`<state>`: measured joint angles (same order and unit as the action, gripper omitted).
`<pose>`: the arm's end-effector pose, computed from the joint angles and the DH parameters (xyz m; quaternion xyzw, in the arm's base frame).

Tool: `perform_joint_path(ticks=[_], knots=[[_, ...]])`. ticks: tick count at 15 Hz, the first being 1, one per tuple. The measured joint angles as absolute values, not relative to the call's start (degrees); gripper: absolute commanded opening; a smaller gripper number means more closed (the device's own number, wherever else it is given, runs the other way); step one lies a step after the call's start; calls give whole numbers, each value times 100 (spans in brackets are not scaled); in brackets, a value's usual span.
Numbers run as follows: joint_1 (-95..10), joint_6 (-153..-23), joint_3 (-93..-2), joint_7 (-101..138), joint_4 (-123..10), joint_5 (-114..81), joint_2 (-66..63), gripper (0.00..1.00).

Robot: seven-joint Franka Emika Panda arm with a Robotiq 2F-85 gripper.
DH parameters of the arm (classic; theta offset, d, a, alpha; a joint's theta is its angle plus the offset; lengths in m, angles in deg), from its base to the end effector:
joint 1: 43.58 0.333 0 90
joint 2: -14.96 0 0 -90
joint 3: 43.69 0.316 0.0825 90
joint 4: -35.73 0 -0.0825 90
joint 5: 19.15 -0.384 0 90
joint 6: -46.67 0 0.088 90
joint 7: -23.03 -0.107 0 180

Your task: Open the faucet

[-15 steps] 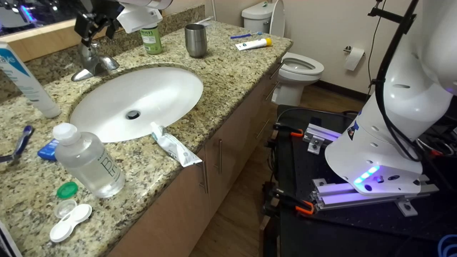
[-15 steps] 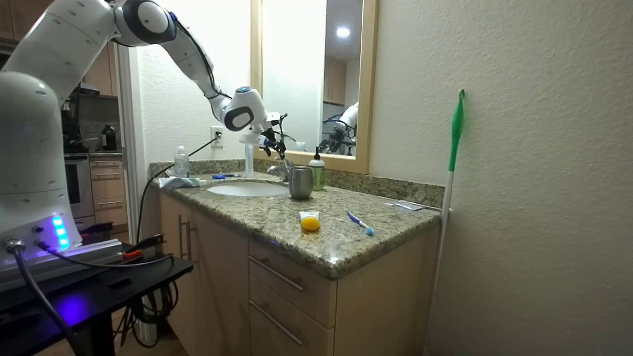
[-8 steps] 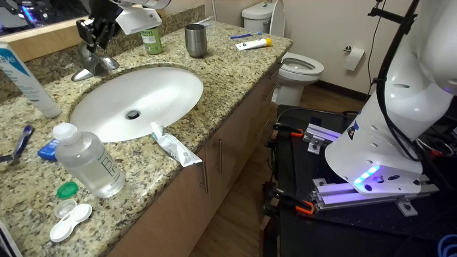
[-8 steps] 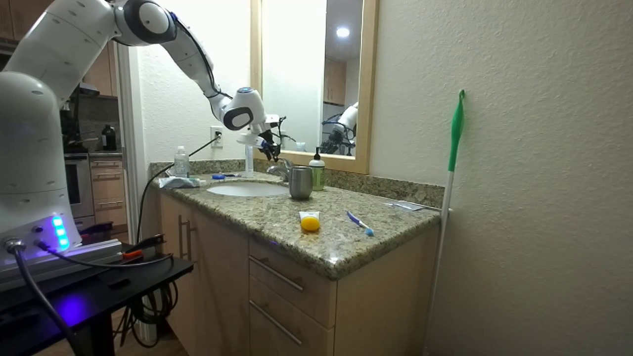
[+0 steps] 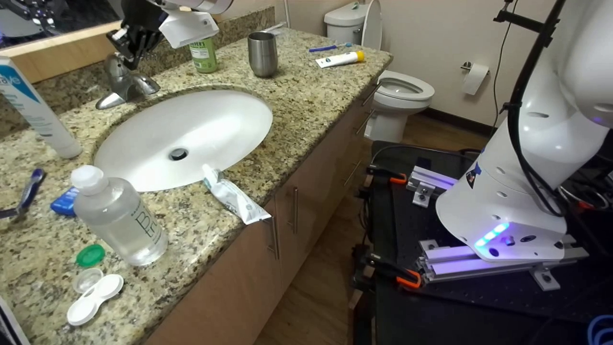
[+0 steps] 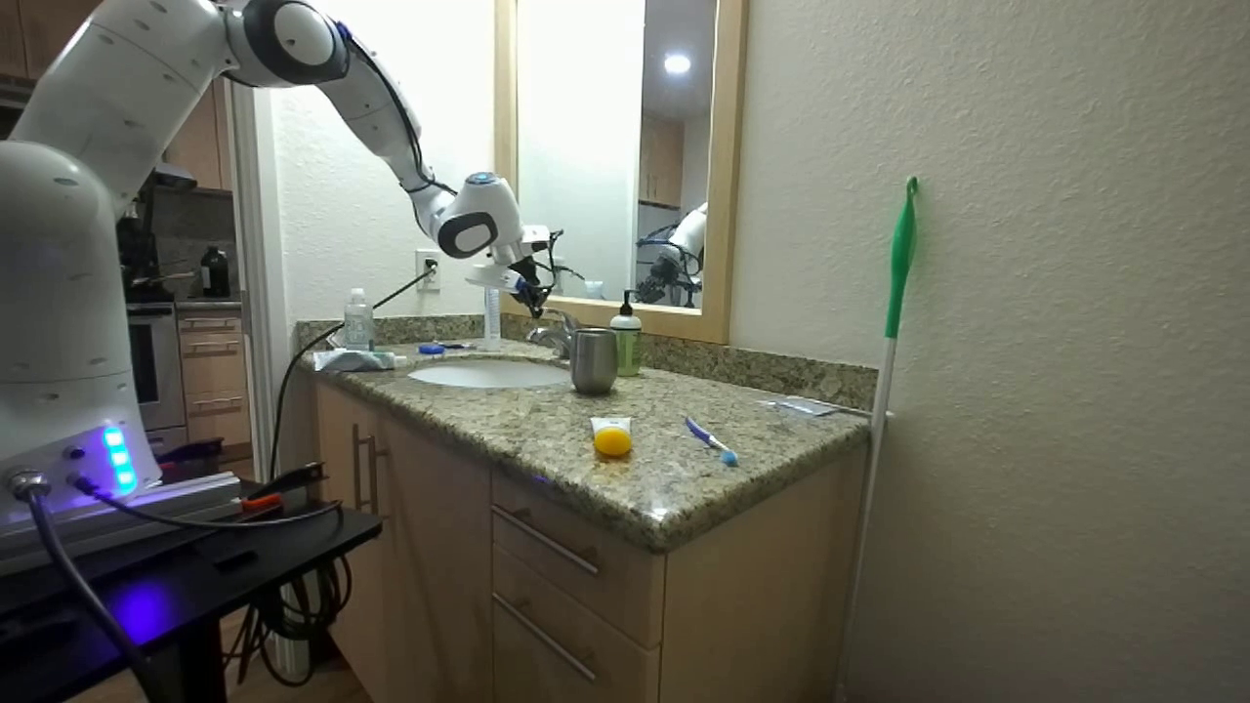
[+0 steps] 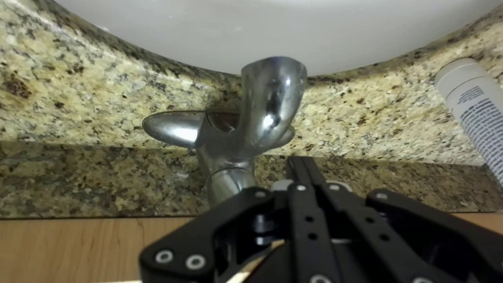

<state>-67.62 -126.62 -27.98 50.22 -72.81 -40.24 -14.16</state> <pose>0.6610 -0.1437 0.3090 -0.9437 0.0473 -0.3255 0.0363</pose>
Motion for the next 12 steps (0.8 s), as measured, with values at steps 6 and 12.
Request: perform_joint_path(ticks=[6, 12], knots=[[-6912, -14143, -2264, 5650, -7485, -3956, -932, 28], [-7271, -12809, -2089, 5269, -7657, -4064, -555, 68]])
